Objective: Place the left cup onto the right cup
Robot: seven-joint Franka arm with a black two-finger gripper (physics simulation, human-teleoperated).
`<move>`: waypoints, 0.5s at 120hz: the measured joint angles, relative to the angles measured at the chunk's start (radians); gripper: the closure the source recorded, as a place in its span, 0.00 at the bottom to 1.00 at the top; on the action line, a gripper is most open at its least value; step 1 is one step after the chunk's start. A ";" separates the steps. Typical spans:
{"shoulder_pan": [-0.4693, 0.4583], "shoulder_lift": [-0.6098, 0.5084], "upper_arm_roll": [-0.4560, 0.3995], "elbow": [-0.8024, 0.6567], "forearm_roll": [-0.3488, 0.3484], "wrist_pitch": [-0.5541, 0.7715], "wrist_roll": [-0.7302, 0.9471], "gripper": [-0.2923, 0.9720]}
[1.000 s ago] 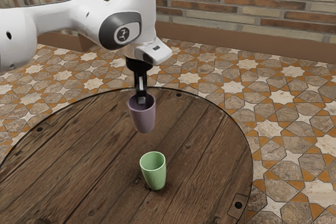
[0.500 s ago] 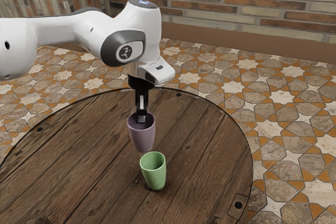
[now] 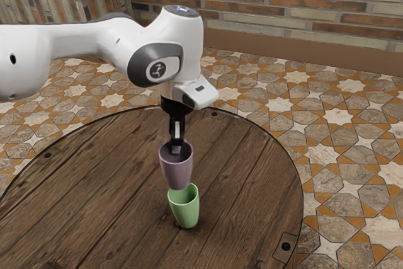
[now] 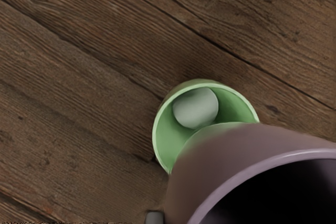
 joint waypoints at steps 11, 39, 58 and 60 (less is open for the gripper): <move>0.005 0.000 0.000 -0.018 -0.003 0.006 -0.005 0.85; -0.004 0.005 0.000 -0.030 -0.003 0.020 -0.020 0.85; -0.005 0.007 0.000 -0.041 -0.004 0.027 -0.030 0.85; -0.005 0.006 0.000 -0.044 -0.004 0.028 -0.031 0.85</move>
